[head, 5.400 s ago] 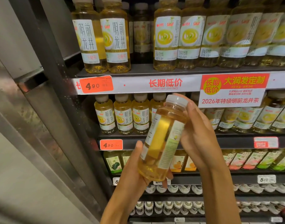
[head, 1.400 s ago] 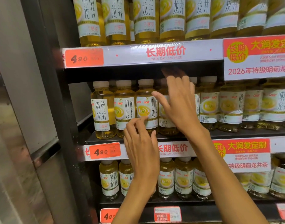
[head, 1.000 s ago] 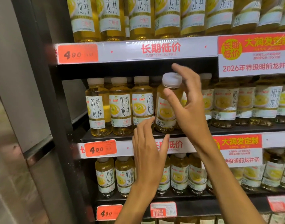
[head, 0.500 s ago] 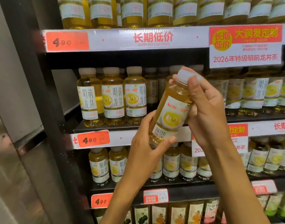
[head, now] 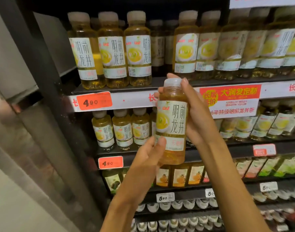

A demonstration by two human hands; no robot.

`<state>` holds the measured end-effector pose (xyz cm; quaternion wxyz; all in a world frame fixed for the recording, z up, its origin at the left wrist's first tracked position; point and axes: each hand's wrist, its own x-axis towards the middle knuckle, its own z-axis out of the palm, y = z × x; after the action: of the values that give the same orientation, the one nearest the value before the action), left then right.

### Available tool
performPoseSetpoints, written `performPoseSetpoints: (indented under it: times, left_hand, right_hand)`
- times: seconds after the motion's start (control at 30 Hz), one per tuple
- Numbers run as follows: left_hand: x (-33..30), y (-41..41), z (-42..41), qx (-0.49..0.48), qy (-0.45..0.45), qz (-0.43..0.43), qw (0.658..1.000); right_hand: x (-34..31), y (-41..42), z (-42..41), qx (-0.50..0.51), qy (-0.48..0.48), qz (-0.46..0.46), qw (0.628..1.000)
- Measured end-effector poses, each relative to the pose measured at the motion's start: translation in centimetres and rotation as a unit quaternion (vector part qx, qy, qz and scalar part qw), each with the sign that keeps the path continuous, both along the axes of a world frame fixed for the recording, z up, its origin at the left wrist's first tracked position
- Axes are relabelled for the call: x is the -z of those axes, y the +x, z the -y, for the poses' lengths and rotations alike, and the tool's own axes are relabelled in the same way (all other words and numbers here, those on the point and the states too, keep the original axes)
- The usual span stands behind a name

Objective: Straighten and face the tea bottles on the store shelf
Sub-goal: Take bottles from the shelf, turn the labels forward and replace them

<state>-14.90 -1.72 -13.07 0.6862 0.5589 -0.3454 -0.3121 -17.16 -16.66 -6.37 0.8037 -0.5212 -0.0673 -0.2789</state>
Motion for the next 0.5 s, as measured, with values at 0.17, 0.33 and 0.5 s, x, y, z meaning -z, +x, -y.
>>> performPoseSetpoints:
  times: [0.17, 0.33, 0.5]
  left_hand:
    - [1.3, -0.5, 0.3, -0.008, -0.013, -0.087, 0.996]
    - [2.9, -1.1, 0.1, -0.003, -0.004, -0.117, 0.993]
    - [3.2, -1.8, 0.3, -0.082, 0.038, -0.093, 0.992]
  right_hand:
    - [2.5, -1.0, -0.5, -0.028, -0.004, -0.022, 0.999]
    - [3.8, -2.1, -1.1, -0.045, 0.033, -0.034, 0.998]
    - [4.0, -3.4, -1.7, 0.048, -0.049, -0.07, 0.995]
